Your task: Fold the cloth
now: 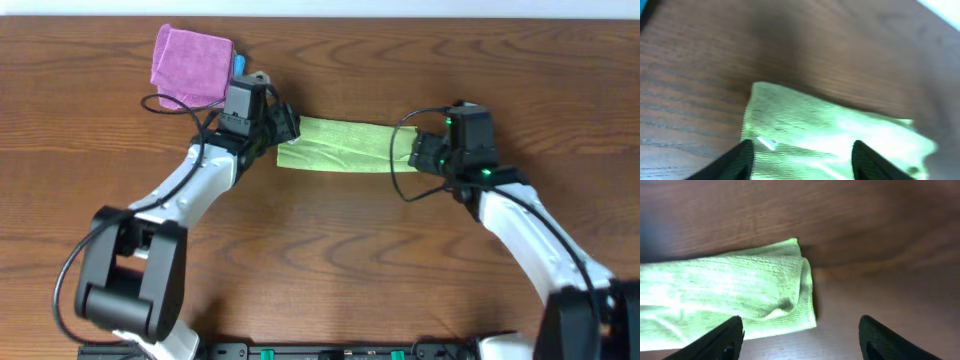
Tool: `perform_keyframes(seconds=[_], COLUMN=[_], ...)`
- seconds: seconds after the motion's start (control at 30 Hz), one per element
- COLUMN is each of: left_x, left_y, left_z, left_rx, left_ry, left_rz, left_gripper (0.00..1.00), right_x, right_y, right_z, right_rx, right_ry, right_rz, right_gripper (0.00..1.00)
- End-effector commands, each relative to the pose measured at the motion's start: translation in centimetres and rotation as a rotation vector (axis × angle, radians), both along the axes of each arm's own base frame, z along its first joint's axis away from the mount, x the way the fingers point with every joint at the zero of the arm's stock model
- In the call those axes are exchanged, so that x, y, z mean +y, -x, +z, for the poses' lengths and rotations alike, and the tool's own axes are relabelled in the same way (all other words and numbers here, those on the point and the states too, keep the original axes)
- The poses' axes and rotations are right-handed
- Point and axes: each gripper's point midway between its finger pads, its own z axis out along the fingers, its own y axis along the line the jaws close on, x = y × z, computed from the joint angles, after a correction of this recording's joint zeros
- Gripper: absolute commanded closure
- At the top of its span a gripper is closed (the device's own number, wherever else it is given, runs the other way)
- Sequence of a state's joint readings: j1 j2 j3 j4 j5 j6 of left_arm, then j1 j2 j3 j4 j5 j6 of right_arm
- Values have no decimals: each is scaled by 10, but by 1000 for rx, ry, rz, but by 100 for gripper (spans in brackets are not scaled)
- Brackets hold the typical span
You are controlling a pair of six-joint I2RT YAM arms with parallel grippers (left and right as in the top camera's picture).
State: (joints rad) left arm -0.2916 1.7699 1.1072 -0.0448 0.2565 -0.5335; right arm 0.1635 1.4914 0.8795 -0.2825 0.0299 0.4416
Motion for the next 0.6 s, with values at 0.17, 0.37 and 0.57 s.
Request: perform_keyframes(seconds=[0.17, 0.37, 0.57], left_x=[-14, -34, -33], left_y=[4, 0, 1], left_z=[3, -31, -59], left_rx=[27, 52, 108], left_ry=[63, 58, 56], left_rz=[23, 10, 34], left_gripper=[67, 85, 94], right_x=[6, 6, 3], right_y=[32, 38, 42], right_z=[18, 5, -19], right_rx=[98, 131, 134], right_ry=[-281, -321, -390], right_rz=[-154, -181, -199], right_gripper=[22, 15, 14])
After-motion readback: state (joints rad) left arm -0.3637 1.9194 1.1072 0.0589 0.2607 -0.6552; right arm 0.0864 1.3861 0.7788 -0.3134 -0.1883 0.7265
